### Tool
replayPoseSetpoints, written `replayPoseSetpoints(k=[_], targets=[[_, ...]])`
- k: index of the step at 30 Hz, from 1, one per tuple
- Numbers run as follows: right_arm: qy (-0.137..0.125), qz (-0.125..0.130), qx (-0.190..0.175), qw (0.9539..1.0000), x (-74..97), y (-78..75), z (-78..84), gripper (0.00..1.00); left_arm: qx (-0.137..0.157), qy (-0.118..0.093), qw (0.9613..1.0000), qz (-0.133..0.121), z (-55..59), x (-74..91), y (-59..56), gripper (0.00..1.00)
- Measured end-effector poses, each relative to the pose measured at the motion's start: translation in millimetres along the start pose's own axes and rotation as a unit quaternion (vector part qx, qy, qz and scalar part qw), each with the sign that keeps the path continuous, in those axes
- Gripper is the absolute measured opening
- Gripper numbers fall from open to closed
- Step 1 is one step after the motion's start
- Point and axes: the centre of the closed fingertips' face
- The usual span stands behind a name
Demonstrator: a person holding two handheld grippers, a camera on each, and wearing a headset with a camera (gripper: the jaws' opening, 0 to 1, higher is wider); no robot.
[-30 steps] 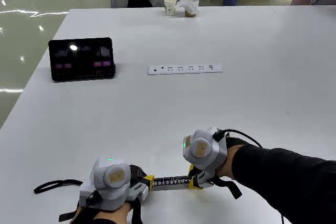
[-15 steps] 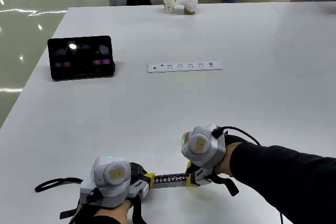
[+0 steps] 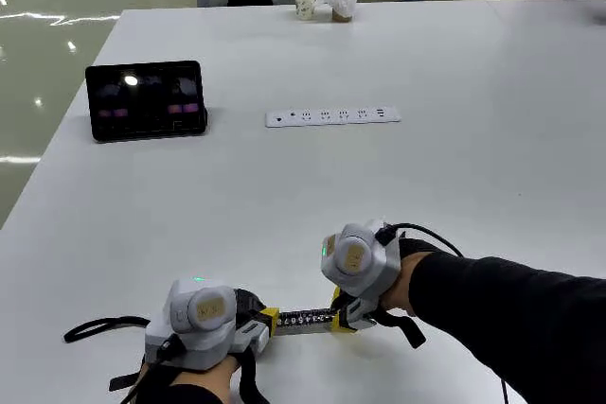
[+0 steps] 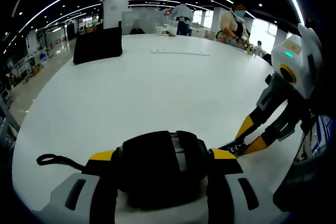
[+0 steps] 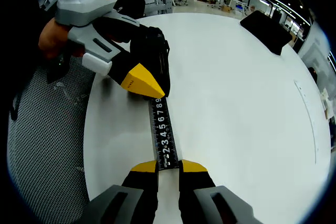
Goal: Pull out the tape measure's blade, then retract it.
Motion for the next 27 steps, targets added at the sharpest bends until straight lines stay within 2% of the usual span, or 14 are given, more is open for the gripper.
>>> replayPoseSetpoints(k=[27], targets=[[-0.012, -0.003, 0.011, 0.9999, -5.3, 2.2, -14.2, 0.11, 0.009, 0.003, 0.9999, 0.009, 0.1, 0.8, 0.4, 0.64]])
Point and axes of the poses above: the centre of the closed fingertips' face, and the gripper's own axes: x roughly backward along the fingers, y roughly to its left, z roughly out of its underside, and after that the axes turned 1 degree about -y, right-handed
